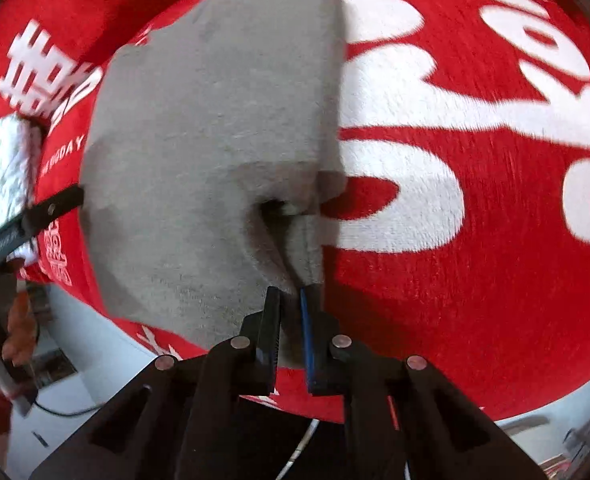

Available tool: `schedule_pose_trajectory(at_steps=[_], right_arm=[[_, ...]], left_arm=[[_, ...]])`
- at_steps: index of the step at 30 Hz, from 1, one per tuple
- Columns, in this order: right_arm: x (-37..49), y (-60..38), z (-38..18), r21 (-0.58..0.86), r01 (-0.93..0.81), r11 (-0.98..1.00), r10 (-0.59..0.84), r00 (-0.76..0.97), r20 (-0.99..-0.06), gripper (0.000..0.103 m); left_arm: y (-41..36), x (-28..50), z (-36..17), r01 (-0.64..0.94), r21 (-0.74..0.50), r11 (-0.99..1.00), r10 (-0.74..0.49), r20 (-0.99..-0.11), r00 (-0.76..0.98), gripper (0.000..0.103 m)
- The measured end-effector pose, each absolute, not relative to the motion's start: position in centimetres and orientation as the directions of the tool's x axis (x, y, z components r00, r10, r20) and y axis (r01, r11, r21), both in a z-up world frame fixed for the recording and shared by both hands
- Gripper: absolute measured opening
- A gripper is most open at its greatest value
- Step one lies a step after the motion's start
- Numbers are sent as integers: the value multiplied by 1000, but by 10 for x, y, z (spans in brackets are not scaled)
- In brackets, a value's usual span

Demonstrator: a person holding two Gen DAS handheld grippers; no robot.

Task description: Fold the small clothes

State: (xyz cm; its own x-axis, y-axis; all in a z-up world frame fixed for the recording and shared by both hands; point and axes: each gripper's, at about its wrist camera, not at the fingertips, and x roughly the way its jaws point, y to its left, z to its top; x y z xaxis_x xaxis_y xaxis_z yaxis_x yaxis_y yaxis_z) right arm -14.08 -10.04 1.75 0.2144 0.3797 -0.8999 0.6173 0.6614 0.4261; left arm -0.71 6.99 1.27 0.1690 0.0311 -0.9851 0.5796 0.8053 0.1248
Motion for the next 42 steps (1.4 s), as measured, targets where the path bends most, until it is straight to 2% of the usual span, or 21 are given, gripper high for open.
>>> schedule_pose_trajectory(at_steps=[15,24,39,40,41,42], right_arm=[[-148,-102,24,421,665,617,390,206,-898,11],[-146,-100,33,429,687,587,408,206,-889,13],[-135,-101,91,398,670,626,344,220,-913,14],[-134,-100,95,393,669,631,336,221,-916,18],[-133,-99,99,388,668,635,330,220,-918,30],[-133,-99,102,382,668,638,323,218,-921,50]], left_arm=[[74,-20,17,597,139,790,68,-988,141,103],[78,-30,10,601,102,793,96,-995,42,103],[63,-43,63,628,66,776,53,-998,39,103],[63,-44,66,628,67,775,50,-998,44,103],[63,-45,71,630,69,774,47,-998,51,103],[63,-45,75,630,71,773,46,-997,55,103]])
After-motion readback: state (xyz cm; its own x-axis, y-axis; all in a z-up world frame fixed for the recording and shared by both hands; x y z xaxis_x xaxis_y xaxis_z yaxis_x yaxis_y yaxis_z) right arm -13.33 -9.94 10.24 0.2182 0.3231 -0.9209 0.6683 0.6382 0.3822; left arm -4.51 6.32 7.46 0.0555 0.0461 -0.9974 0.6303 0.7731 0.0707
